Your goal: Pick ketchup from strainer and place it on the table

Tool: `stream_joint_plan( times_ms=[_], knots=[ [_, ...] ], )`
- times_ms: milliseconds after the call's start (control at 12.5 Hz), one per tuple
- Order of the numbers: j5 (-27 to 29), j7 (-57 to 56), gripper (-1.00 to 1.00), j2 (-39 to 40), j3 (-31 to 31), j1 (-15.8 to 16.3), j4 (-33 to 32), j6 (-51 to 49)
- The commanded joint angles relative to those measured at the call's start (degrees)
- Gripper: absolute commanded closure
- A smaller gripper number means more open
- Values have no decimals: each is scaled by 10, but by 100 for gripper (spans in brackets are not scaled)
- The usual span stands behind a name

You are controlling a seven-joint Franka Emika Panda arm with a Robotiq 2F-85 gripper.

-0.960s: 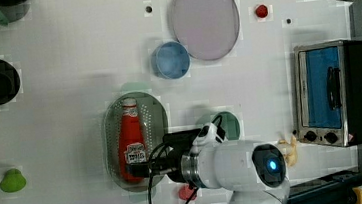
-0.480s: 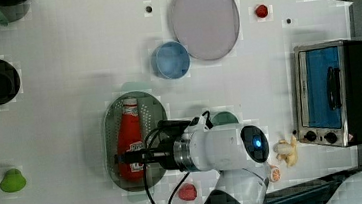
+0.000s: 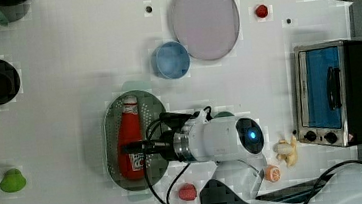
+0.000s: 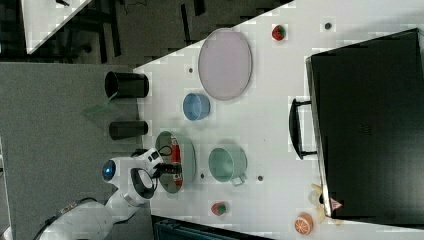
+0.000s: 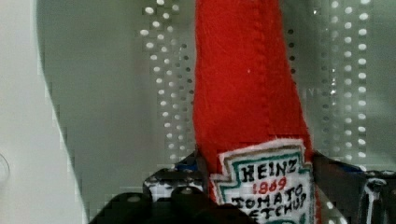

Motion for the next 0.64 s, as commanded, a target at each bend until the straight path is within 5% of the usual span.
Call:
stream_joint_plan(
  times_ms=[80,640],
  knots=[
    [3,27,-18,-10,-2,37,13,11],
    [34,35,-18,-157,16,25,39,-142]
  ],
)
